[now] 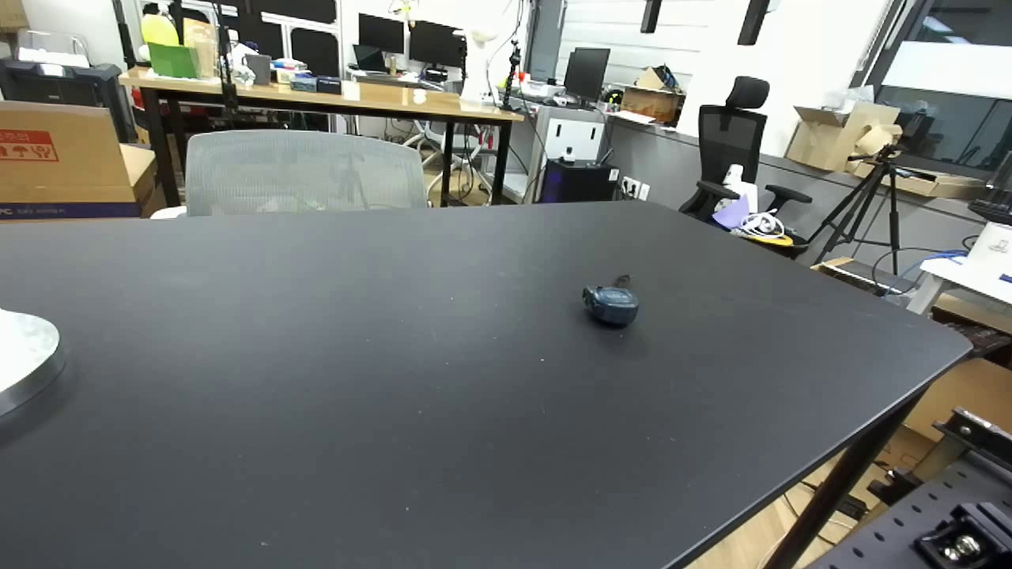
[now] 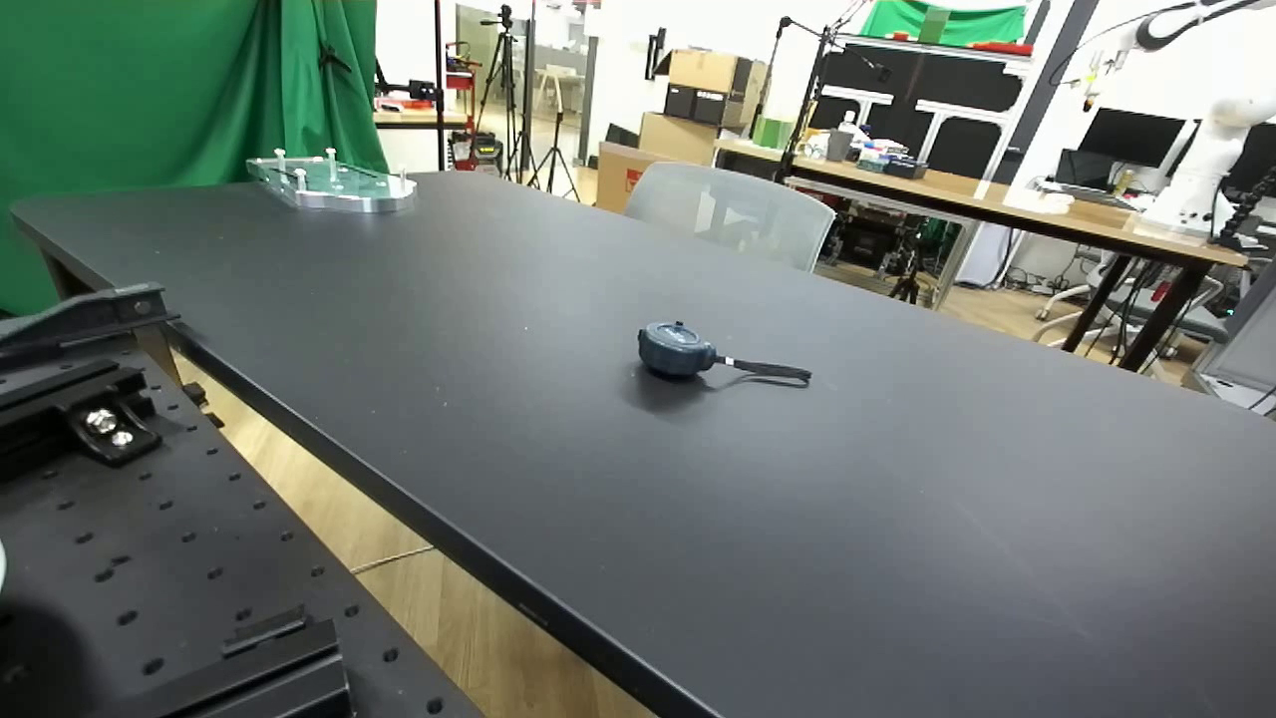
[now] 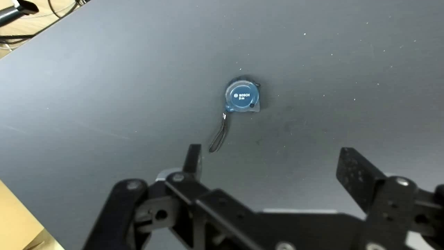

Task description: Move the measuring tape to the left and back to the right

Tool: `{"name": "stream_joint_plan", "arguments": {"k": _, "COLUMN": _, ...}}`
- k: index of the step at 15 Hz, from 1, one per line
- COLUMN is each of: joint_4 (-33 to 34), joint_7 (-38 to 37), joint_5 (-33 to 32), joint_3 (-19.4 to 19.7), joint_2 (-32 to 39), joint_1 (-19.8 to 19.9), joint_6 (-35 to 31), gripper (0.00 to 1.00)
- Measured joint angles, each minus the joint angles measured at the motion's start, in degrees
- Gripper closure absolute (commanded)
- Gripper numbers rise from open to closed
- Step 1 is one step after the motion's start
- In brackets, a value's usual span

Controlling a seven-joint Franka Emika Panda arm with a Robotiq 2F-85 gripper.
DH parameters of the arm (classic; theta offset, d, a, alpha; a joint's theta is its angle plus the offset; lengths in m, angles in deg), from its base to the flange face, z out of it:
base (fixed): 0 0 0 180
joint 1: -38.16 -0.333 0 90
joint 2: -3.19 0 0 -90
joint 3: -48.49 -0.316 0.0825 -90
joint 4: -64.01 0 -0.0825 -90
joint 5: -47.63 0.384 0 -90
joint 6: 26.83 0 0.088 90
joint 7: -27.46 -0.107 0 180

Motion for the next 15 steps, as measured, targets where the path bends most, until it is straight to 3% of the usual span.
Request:
{"name": "stream_joint_plan", "arguments": {"k": 6, "joint_4": -0.1, "joint_7": 3.6, "joint_5": -0.6, "joint_3": 0.4, "joint_2": 3.6, "joint_1": -0.3, "joint_6": -3.2, "gripper": 0.0}}
{"name": "stream_joint_plan", "arguments": {"k": 15, "joint_4": 4.5, "joint_7": 10.1, "joint_5": -3.8, "joint_3": 2.8, "joint_2": 18.9, "joint_1": -0.3, "joint_6": -10.5, "gripper": 0.0}}
